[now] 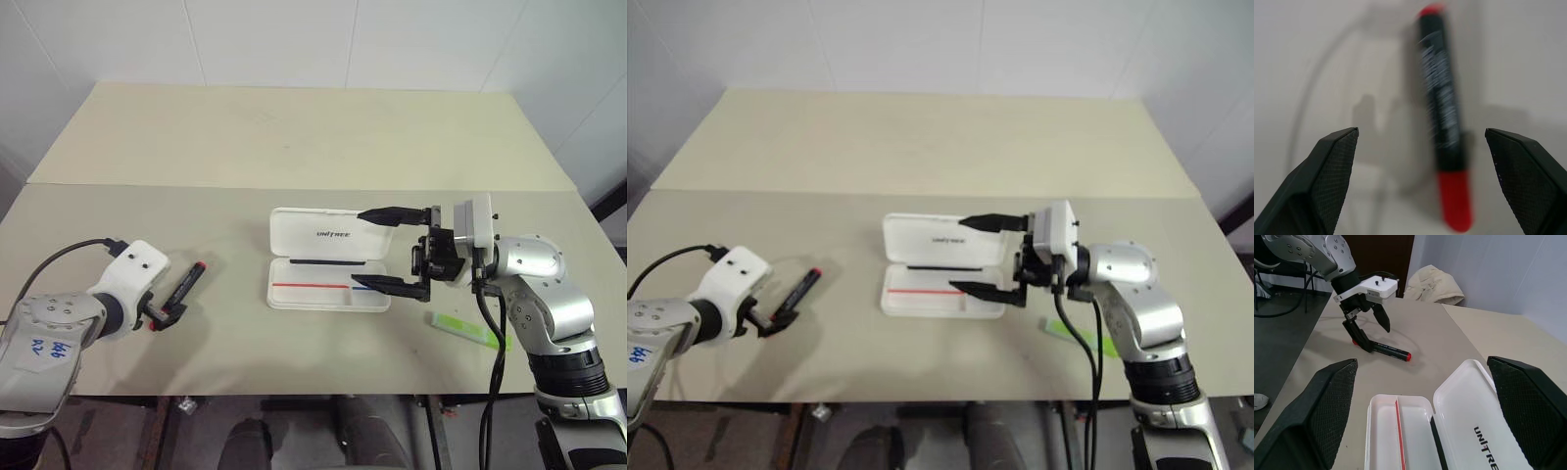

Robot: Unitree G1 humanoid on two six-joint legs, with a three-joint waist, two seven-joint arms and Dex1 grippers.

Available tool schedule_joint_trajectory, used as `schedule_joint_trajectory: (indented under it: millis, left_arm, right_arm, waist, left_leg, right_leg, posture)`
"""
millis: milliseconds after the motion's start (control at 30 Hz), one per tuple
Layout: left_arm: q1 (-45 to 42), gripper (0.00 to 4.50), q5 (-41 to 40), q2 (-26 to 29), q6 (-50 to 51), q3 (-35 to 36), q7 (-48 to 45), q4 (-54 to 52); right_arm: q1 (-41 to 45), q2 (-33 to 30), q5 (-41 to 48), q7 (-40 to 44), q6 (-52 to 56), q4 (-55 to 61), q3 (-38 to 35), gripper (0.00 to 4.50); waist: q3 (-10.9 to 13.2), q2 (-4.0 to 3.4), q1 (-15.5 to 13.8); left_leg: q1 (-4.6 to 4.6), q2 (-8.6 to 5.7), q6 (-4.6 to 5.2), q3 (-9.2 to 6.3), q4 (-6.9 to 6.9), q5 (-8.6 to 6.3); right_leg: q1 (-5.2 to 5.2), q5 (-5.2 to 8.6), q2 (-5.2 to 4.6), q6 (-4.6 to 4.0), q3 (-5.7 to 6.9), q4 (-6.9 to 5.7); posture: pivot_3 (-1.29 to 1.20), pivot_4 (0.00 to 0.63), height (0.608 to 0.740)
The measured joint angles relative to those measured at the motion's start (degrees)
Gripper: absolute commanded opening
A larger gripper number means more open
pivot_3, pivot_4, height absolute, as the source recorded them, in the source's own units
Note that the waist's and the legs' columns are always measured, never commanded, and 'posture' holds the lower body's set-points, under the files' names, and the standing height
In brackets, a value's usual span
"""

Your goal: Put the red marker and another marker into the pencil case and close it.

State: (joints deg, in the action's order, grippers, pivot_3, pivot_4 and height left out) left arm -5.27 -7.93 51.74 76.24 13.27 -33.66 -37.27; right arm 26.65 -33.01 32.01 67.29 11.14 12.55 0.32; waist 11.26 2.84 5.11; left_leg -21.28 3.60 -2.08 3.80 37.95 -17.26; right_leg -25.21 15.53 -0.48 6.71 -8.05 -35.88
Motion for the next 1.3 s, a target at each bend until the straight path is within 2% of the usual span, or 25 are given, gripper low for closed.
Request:
schedule_joint_trajectory:
  millis: [100, 300, 400, 600, 733, 933, 1000, 1100, 1200, 1300]
  left_arm:
    - [1.0, 4.47, -1.2, -2.1, -0.6, 1.4, 0.2, 1.5]
    - [1.4, 4.47, -3.0, -2.2, -3.5, 1.8, -0.2, 4.5]
    - [0.9, 3.87, -4.1, -2.5, -3.3, 1.8, -0.3, 5.5]
    - [-0.6, 1.89, -7.5, -3.8, -0.6, 1.9, -0.6, 6.3]
    - [-0.8, 0.65, -8.2, -3.8, -0.7, 1.4, -0.2, 6.3]
    - [-1.0, 0.64, -8.9, -3.8, -2.4, 1.3, -0.1, 6.8]
    - [-1.9, 0.64, -9.4, -3.8, -5.8, 0.8, -1.1, 7.9]
    - [-3.4, 0.64, -10.0, -1.8, -15.6, 0.2, -5.6, 8.6]
    - [-3.4, 0.64, -10.1, 2.5, -26.4, 0.2, -11.8, 9.7]
    - [-3.1, 0.64, -11.1, 5.1, -33.6, 0.2, -18.7, 11.8]
  right_arm:
    - [0.0, 0.2, 0.0, -0.4, 0.0, 0.1, 0.0, 4.50]
    - [-0.1, 0.2, -0.1, -1.7, 0.1, 0.8, 0.0, 4.50]
    - [-0.3, 0.2, -0.1, -2.2, 0.1, 0.9, 0.0, 4.50]
    - [-0.8, 0.2, -0.1, -3.3, 0.1, 1.6, -0.1, 4.50]
    - [-0.8, 0.2, -0.1, -3.6, 0.1, 1.6, -0.1, 4.50]
    - [-0.7, 0.2, -0.5, -3.8, 0.0, 1.6, -0.1, 4.50]
    - [-0.7, 0.2, -0.6, -3.8, -0.2, 1.3, -0.1, 4.50]
    - [-0.6, 0.2, -1.1, -3.8, -1.2, 0.3, -0.1, 4.50]
    - [-0.6, 0.1, -1.4, -3.8, -1.9, -1.2, -0.6, 4.50]
    - [-0.6, -0.4, -1.9, -3.7, -2.5, -1.5, -0.7, 4.50]
  waist:
    - [0.0, 0.00, -0.1]
    - [0.0, -0.08, -0.2]
    - [-0.1, -0.10, -0.1]
    - [-0.1, -0.14, -0.2]
    - [-0.1, -0.14, -0.1]
    - [-0.1, -0.13, -0.3]
    - [0.0, -0.04, -0.3]
    - [0.0, 0.07, -0.2]
    - [0.0, 0.05, 0.2]
    - [0.0, 0.05, 0.2]
  left_leg:
    - [0.01, 0.00, -0.03, 0.01, 0.00, -0.02]
    - [0.15, -0.01, -0.03, 0.03, 0.01, 0.00]
    - [0.21, -0.02, -0.03, 0.05, 0.03, 0.01]
    - [0.33, -0.04, 0.00, -0.02, 0.08, 0.03]
    - [0.42, -0.04, 0.02, -0.04, 0.09, 0.05]
    - [0.49, -0.04, 0.02, -0.04, 0.09, 0.05]
    - [0.40, -0.04, 0.01, -0.07, 0.09, 0.06]
    - [0.16, -0.01, -0.07, -0.05, 0.07, 0.03]
    - [0.14, 0.03, -0.22, 0.10, -0.04, -0.12]
    - [-0.09, 0.08, -0.28, 0.15, -0.20, -0.19]
  right_leg:
    - [0.00, 0.00, -0.01, 0.00, 0.02, 0.00]
    - [0.10, 0.06, -0.04, -0.13, 0.02, 0.00]
    - [0.19, 0.07, -0.05, -0.17, 0.00, 0.03]
    - [0.45, 0.12, -0.06, -0.25, 0.00, 0.13]
    - [0.61, 0.31, -0.07, -0.65, -0.01, 0.26]
    - [0.67, 0.32, -0.07, -0.66, -0.02, 0.26]
    - [0.63, 0.31, -0.07, -0.66, 0.00, 0.29]
    - [0.46, 0.31, -0.07, -0.67, 0.03, 0.41]
    - [0.25, 0.31, -0.10, -0.66, 0.02, 0.32]
    - [-0.16, 0.03, -0.05, 0.03, 0.09, 0.20]
  posture:
    - [0.00, 0.150, 0.740]
    - [0.00, 0.150, 0.740]
    - [0.00, 0.150, 0.740]
    - [0.00, 0.150, 0.740]
    - [0.00, 0.150, 0.740]
    - [0.00, 0.150, 0.740]
    - [0.00, 0.150, 0.740]
    - [0.00, 0.150, 0.740]
    - [0.00, 0.150, 0.740]
    - [0.00, 0.150, 0.740]
